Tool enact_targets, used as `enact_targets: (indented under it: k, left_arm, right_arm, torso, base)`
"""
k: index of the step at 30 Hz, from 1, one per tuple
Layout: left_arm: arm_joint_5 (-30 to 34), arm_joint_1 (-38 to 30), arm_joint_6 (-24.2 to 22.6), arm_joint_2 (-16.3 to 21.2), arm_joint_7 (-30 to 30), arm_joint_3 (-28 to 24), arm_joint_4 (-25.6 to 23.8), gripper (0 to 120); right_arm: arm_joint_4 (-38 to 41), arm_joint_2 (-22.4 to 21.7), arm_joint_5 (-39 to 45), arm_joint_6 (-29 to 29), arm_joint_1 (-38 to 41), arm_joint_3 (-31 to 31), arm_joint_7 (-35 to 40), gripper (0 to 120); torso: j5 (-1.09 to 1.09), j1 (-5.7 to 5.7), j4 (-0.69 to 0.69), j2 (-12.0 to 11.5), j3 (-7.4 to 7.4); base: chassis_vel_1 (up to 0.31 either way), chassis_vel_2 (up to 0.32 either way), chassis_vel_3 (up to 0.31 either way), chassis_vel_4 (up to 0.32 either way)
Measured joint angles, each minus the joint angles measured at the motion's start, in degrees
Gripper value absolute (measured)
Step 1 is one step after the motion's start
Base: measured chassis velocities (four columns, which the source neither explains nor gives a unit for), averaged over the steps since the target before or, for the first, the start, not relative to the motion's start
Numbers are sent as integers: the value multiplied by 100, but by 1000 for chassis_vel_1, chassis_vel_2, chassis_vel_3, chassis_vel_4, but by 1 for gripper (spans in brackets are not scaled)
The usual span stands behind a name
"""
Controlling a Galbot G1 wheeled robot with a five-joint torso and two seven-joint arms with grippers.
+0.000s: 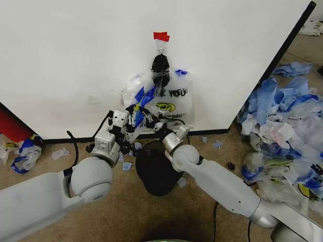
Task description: Pick up the garbage bag from the wall and place it over the trash bin.
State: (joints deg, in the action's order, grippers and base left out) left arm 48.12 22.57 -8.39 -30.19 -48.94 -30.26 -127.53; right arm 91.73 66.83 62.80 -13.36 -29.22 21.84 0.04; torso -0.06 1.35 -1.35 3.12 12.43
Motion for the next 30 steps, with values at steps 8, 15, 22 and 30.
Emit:
enact_targets:
  k: [8, 15, 22, 30]
  left_arm:
    - [3, 74, 17, -24, -1, 104, 92, 0]
    - [10, 200, 20, -18, -5, 240, 62, 0]
    - [19, 460, 27, 84, -6, 533, -12, 0]
    - [101, 1154, 93, 329, 122, 1579, -347, 0]
  right_arm:
    - [717, -626, 280, -133, -468, -362, -863, 0]
    - [1225, -1117, 501, -143, -1047, -1056, -1402, 0]
    - [1714, -1614, 778, -63, -1954, -2124, -2014, 0]
    - [2014, -1799, 1086, 2, -2472, -2977, -2490, 0]
  torso:
    - [1, 0, 0, 0, 0]
    - [0, 0, -1, 0, 0]
    - [0, 0, -1, 0, -1]
    - [-1, 0, -2, 1, -1]
  base:
    - [0, 0, 0, 0]
    - [0, 0, 0, 0]
    - [0, 0, 0, 0]
    - [0, 0, 0, 0]
